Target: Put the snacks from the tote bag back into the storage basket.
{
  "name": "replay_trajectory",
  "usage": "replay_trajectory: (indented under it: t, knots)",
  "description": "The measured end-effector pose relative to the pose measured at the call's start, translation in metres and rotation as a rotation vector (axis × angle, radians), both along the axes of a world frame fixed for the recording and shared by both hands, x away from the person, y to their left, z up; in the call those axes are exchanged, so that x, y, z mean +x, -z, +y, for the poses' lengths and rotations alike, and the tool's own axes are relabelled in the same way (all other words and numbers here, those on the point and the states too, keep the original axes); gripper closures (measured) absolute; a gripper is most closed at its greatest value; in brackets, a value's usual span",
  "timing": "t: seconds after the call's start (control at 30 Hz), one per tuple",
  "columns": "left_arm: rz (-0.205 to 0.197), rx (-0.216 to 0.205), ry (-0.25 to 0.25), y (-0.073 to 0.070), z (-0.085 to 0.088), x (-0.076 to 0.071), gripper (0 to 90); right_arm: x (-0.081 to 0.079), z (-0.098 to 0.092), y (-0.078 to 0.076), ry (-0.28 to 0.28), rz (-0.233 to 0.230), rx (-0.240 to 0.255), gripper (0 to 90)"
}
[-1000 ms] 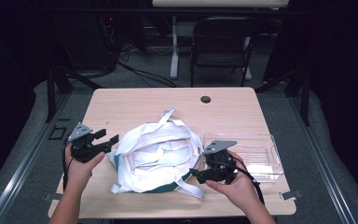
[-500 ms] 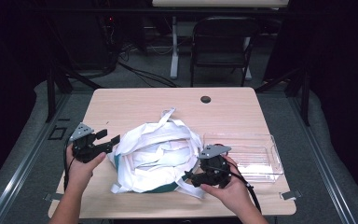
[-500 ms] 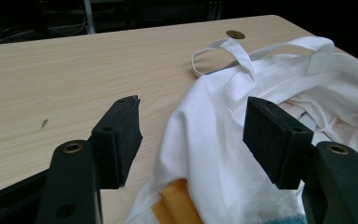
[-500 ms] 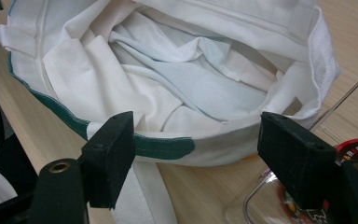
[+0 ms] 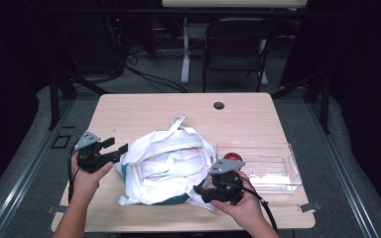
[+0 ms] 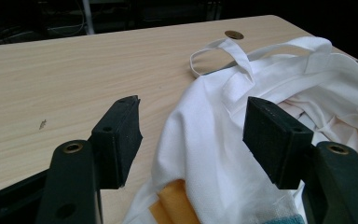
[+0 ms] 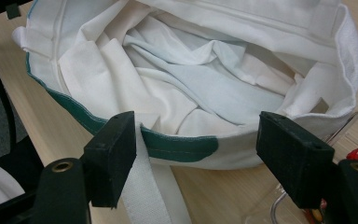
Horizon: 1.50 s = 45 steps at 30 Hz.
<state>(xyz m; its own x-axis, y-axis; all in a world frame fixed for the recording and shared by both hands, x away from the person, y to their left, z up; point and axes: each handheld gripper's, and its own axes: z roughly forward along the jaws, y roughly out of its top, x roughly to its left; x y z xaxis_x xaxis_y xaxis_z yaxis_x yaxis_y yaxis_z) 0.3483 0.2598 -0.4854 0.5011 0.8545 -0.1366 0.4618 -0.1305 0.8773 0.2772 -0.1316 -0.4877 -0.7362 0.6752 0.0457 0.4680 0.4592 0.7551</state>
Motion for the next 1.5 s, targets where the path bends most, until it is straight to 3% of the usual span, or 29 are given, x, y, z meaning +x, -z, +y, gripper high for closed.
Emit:
replay_trajectory:
  t: [0.67, 1.5]
  knots:
    - [-0.003, 0.005, 0.008, -0.001, -0.002, -0.001, 36.7, -0.002, -0.005, 0.008, -0.006, -0.021, 0.046, 28.4]
    - [-0.006, -0.004, -0.004, -0.001, 0.001, 0.0, 36.7, -0.001, -0.008, 0.011, 0.008, -0.028, 0.052, 28.3]
